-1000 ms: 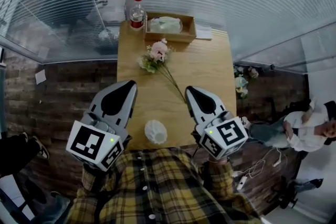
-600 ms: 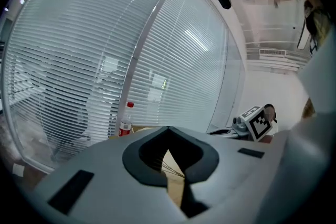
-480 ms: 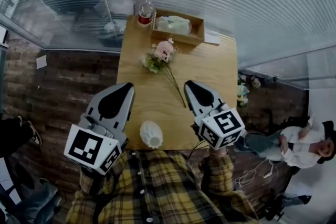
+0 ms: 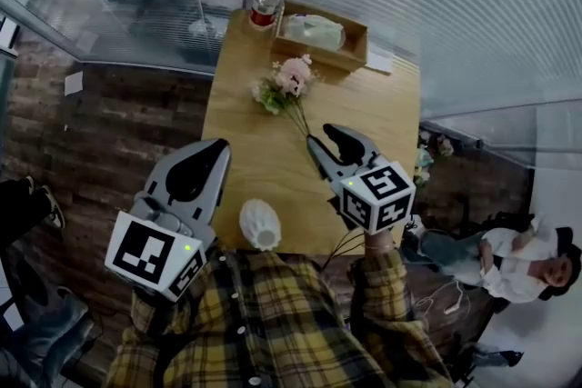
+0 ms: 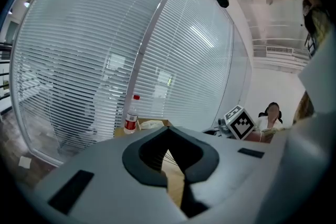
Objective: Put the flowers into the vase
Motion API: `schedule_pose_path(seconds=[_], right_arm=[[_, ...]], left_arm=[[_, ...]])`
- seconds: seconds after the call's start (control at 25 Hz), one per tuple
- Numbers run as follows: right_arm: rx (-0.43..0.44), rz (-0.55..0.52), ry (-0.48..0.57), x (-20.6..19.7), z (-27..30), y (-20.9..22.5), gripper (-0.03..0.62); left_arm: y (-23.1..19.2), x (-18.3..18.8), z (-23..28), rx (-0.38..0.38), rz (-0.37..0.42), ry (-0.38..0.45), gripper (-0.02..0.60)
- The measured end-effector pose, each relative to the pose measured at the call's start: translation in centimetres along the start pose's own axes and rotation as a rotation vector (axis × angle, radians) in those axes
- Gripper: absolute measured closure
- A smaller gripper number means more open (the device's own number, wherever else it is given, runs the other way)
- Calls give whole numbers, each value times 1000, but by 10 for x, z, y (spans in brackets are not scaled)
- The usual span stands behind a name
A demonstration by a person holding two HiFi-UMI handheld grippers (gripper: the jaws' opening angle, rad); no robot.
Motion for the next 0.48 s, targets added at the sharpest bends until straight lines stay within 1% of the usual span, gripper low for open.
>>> schedule_pose_path(seconds=[0.12,0.24,0.48], right_arm=[[6,-23,-48,-4,12,2,438],[-2,-52,-89,-7,25,6,432],[-41,-144,-202,-13,56,13,430]], left_arm=[[-1,-3,-7,22,-7,-5,571],[-3,-5,-12,39,-15,-3,571],[-6,-9,-19,67,-26,-9,571]])
Point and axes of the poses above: the fingertips, and each gripper's own axes: z forward along the fingers, y to its right, x out of its top, the point moved 9 cm from there along -z, backward along the fingers, and after that the axes turned 2 degrees about -y, right-handed, at the moved point
